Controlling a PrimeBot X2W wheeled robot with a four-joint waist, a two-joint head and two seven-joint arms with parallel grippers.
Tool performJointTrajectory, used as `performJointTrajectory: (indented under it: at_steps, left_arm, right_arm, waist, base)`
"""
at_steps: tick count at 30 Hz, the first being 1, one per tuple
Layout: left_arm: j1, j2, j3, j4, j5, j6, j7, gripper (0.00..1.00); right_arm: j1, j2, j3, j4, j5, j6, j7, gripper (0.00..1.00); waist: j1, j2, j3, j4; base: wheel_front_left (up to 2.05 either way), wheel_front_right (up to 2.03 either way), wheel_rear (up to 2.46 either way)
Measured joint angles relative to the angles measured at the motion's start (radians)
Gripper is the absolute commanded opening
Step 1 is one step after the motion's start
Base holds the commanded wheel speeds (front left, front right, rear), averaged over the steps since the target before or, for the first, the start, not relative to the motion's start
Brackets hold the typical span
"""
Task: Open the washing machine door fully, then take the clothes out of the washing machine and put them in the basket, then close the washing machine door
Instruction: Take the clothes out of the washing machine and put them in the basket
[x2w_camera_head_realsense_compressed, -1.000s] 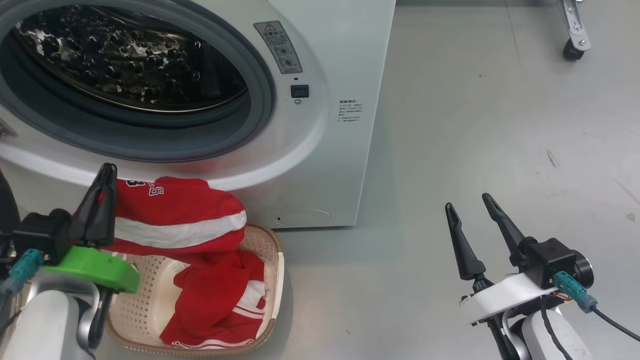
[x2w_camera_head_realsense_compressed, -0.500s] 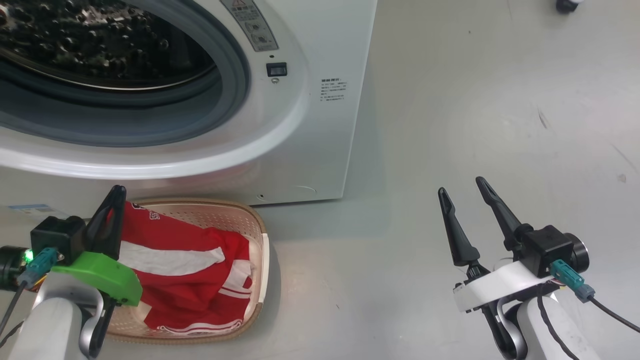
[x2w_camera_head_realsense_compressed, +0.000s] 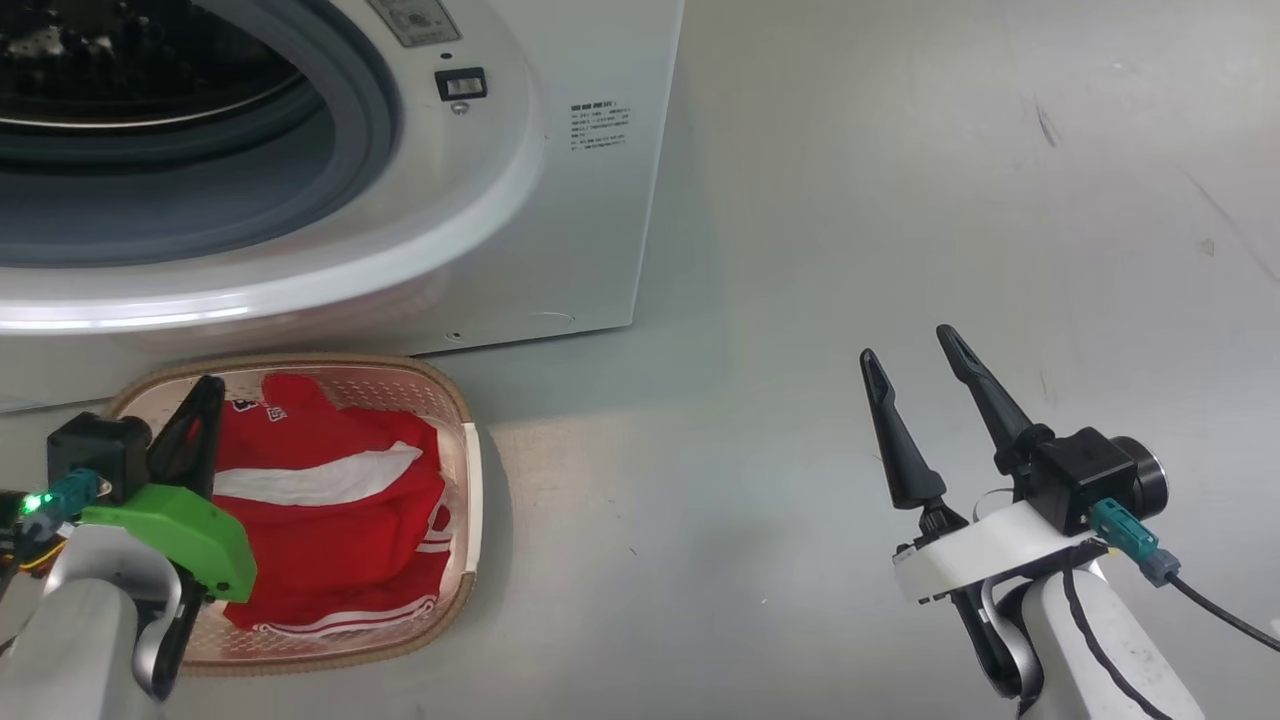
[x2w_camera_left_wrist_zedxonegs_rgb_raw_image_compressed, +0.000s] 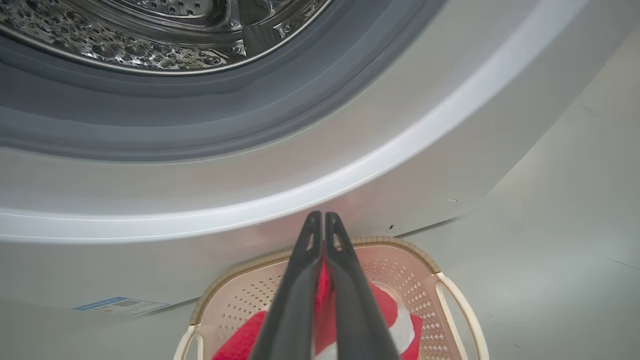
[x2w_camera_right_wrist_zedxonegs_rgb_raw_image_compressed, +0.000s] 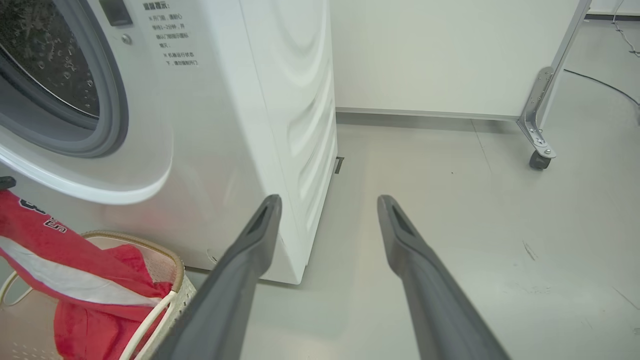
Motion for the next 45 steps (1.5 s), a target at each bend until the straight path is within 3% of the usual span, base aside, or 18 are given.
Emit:
performJointTrajectory:
  at_steps: [14,33,34,35,36,45]
  left_arm:
    - [-0.072,0.008,0.061,0.213,-0.041,0.011,0.017,0.0]
    - [-0.146,-0.01,0.074,0.417,-0.052,0.031,0.01,0.0]
    - [-0.152,-0.012,0.074,0.422,-0.052,0.031,0.007,0.33]
    - [-0.158,-0.013,0.074,0.43,-0.053,0.031,0.007,0.88]
    - [-0.163,-0.014,0.074,0.439,-0.053,0.031,0.006,1.0]
    - [-0.184,-0.033,0.072,0.507,-0.057,0.031,-0.022,1.0]
  right_arm:
    - [-0.035,-0.001,-0.002,-0.011,-0.015,-0.005,0.0,1.0]
    - [-0.065,-0.002,0.0,-0.021,-0.031,-0.012,0.0,1.0]
    - [-0.069,-0.001,0.0,-0.019,-0.032,-0.012,0.0,1.0]
    - [-0.072,-0.001,0.0,-0.019,-0.032,-0.019,0.0,1.0]
    - [-0.074,-0.002,-0.001,-0.019,-0.032,-0.019,0.0,1.0]
    - [-0.076,-0.002,-0.006,0.002,-0.032,-0.02,0.0,1.0]
  waist:
    - [0.0,0.0,0.112,-0.061]
    - [0.0,0.0,0.185,-0.08]
    - [0.0,0.0,0.185,-0.079]
    - [0.0,0.0,0.185,-0.079]
    - [0.0,0.0,0.184,-0.078]
    - [0.0,0.0,0.159,-0.062]
  base:
    - [0.0,0.0,0.0]
    - [0.0,0.0,0.0]
    - [0.0,0.0,0.0]
    - [0.0,0.0,0.0]
    - [0.0,0.0,0.0]
    - [0.0,0.0,0.0]
